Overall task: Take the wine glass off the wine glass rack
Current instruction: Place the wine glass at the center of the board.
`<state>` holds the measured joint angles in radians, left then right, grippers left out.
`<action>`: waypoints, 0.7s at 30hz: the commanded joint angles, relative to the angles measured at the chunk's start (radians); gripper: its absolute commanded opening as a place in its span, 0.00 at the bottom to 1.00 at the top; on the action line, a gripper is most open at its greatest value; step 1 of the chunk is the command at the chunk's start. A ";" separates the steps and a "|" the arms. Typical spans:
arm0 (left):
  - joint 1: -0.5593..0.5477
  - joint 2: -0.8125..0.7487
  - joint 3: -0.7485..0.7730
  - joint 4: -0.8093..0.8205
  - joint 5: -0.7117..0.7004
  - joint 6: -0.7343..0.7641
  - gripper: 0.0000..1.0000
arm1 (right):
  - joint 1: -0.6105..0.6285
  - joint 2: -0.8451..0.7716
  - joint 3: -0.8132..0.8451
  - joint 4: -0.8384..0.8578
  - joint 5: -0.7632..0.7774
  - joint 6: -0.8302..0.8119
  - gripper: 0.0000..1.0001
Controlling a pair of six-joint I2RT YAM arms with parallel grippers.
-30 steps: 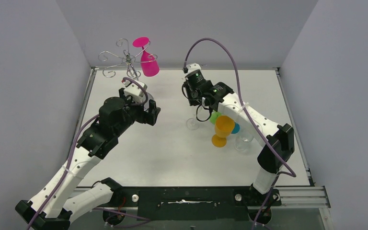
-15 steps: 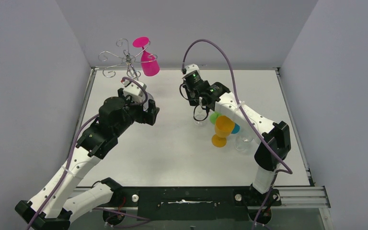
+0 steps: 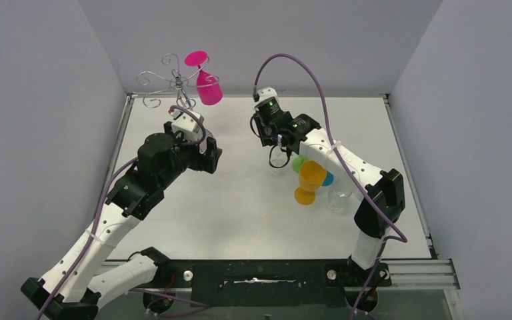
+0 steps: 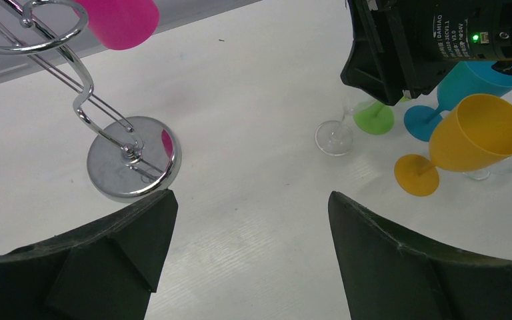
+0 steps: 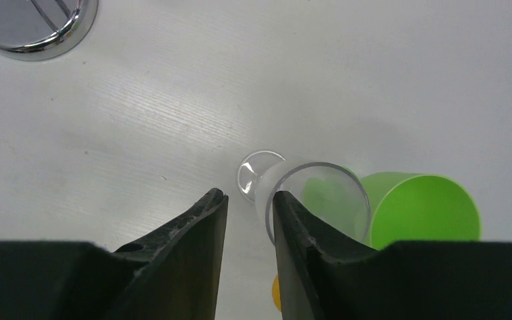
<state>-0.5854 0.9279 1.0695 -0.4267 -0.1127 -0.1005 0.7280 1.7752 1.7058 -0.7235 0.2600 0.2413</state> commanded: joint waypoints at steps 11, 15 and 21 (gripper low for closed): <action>0.031 0.301 0.570 -0.264 -0.096 0.130 0.89 | 0.008 -0.243 -0.010 0.118 0.108 -0.053 0.52; 0.158 0.362 0.709 -0.287 -0.033 0.099 0.90 | 0.009 -0.456 -0.279 0.357 0.041 -0.037 0.68; 0.275 0.479 0.880 -0.299 0.058 0.074 0.91 | 0.000 -0.736 -0.648 0.667 0.017 0.050 0.85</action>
<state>-0.3511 1.3544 1.8267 -0.7269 -0.1291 -0.0029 0.7280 1.1412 1.1744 -0.3069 0.2863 0.2230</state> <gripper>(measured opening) 0.901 0.836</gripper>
